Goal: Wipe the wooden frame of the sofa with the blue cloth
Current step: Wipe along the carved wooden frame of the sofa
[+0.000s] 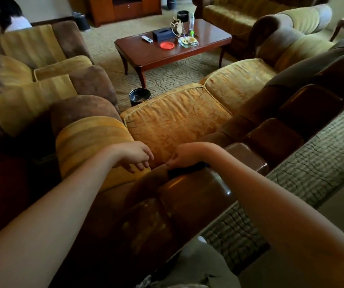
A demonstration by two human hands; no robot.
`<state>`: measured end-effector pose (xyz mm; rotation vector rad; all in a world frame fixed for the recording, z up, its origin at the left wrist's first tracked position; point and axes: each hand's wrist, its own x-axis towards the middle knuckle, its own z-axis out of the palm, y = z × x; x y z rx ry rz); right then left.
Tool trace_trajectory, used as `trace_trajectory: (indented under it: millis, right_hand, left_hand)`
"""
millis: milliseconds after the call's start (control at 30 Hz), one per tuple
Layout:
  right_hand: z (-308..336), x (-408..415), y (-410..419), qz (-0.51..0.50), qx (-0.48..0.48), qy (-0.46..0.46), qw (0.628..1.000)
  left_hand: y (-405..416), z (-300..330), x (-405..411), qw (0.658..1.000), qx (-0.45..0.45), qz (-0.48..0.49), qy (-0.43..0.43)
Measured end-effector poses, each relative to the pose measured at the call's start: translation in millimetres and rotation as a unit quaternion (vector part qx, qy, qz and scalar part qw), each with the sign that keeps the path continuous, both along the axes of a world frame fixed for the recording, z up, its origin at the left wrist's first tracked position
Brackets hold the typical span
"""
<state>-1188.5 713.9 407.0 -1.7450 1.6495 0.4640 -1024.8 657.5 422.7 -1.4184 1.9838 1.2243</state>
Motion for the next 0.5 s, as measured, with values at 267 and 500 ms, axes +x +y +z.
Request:
trace_trajectory:
  millis: [267,500]
  right_hand:
    - [24.6,124.0,68.4,0.056,-0.219,-0.033,0.974]
    - [-0.5,73.5,85.5,-0.225,-0.419,0.118,0.872]
  left_hand:
    - [1.6,-0.6,51.6,0.997,-0.019,-0.045,0.051]
    - [14.9,-1.7,61.9,0.992,-0.003,-0.065,0.11]
